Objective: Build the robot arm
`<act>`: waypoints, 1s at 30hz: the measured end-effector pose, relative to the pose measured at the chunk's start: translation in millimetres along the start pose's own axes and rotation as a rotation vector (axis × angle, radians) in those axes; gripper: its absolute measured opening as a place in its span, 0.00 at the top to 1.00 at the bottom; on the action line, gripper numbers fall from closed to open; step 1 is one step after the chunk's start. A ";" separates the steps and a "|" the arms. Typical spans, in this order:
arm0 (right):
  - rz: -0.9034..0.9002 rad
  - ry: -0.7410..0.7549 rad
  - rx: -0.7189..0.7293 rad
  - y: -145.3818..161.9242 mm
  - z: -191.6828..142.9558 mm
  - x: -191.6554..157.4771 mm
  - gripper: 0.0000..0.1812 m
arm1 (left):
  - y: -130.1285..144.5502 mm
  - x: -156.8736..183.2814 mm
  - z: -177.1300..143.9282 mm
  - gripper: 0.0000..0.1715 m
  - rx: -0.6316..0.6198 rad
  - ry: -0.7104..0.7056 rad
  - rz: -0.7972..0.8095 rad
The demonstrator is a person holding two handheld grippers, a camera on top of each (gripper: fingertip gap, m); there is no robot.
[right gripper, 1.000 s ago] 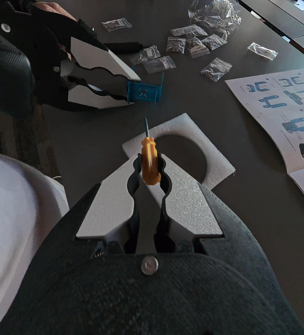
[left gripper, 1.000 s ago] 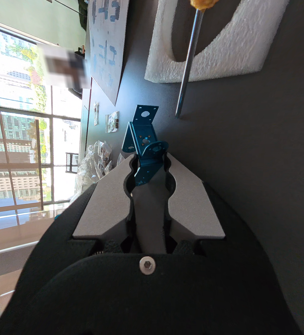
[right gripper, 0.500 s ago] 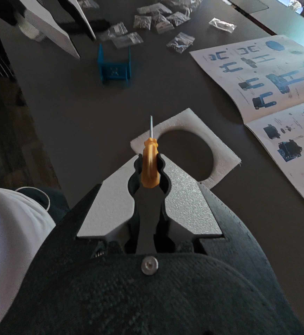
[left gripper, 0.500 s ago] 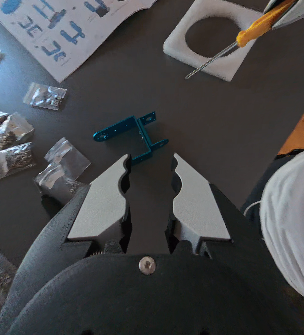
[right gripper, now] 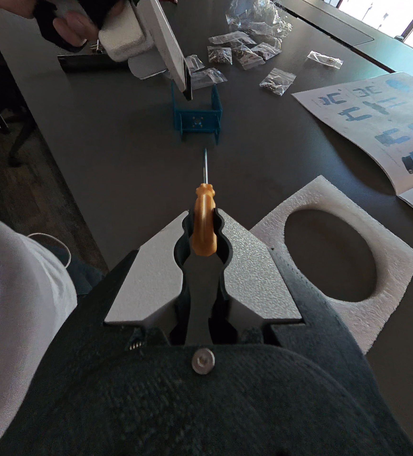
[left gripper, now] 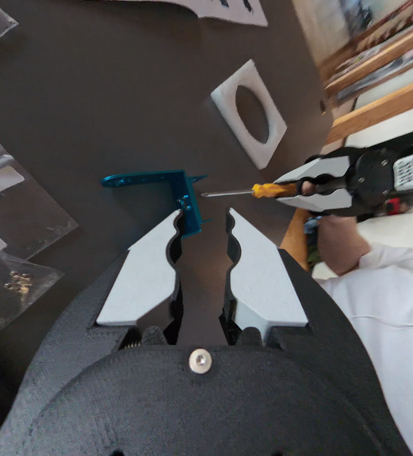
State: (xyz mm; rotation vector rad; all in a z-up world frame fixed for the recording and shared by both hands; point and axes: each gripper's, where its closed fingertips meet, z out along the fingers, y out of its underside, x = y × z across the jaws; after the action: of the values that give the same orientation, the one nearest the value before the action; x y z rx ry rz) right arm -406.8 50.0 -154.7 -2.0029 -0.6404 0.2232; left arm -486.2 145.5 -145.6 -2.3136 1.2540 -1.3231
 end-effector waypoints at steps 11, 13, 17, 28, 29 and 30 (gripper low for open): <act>0.043 -0.027 -0.112 17.4 5.3 1.8 0.92 | 11.9 -11.7 14.3 0.87 -0.211 -0.128 0.140; 0.045 -0.039 -0.110 17.2 5.2 0.8 0.92 | 11.9 -10.2 15.5 0.88 -0.197 -0.130 0.081; 0.042 -0.042 -0.107 16.5 5.5 1.0 0.92 | 12.0 -11.9 15.9 0.94 -0.195 -0.131 -0.017; 0.017 -0.096 0.121 -25.5 -1.7 0.9 0.92 | 4.4 4.9 8.5 0.95 -0.140 0.052 -0.176; 0.018 -0.106 0.135 -28.7 -2.9 0.2 0.92 | 3.3 5.7 7.0 0.95 -0.131 0.070 -0.192; 0.020 -0.110 0.141 -30.4 -3.4 0.3 0.92 | 2.6 6.5 6.0 0.95 -0.123 0.086 -0.201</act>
State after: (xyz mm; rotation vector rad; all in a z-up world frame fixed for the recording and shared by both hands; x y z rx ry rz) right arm -415.7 59.1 -126.8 -1.8718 -0.6558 0.3828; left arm -481.5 137.6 -146.5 -2.5515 1.1838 -1.4610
